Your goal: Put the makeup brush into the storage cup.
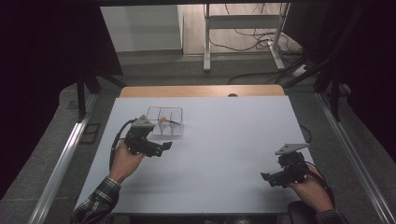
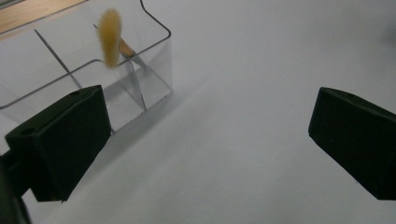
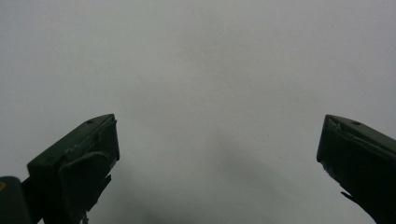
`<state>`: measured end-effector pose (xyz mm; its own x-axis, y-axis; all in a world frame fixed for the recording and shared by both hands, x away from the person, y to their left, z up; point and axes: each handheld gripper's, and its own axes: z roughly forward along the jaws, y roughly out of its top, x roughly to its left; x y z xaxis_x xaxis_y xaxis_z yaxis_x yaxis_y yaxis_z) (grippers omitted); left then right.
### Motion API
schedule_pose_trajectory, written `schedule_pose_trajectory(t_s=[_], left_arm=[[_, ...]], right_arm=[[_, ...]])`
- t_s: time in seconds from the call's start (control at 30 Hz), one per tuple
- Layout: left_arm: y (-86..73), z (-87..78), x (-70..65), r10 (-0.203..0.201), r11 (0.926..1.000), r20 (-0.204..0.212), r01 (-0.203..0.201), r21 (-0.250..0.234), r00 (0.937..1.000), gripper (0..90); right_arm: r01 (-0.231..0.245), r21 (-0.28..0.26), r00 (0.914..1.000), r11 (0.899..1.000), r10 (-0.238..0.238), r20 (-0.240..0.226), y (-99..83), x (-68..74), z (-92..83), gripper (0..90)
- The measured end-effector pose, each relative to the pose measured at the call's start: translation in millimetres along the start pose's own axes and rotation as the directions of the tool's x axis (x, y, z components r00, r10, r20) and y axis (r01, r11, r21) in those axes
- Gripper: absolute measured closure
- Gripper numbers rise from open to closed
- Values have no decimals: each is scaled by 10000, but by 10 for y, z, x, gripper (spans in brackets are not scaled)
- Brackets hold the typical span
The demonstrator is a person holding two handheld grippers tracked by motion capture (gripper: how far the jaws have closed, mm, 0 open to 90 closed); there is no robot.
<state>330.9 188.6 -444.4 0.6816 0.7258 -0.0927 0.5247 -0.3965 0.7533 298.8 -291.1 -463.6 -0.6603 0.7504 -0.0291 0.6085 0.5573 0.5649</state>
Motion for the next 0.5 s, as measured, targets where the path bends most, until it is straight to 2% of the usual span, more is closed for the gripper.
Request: schedule_pose_trajectory(t_s=[0.2, 0.5], left_arm=[[-83, -54, -26, -256, 9997, 269, 257, -53, 9993, 0], [-169, -126, -65, -263, 9996, 284, 264, -32, 9992, 0]], right_arm=[[2, -8, 10000, 10000, -2, -10, 0, 0, -1, 0], [2, -1, 10000, 10000, -2, 6, 1, 1, 0, 0]])
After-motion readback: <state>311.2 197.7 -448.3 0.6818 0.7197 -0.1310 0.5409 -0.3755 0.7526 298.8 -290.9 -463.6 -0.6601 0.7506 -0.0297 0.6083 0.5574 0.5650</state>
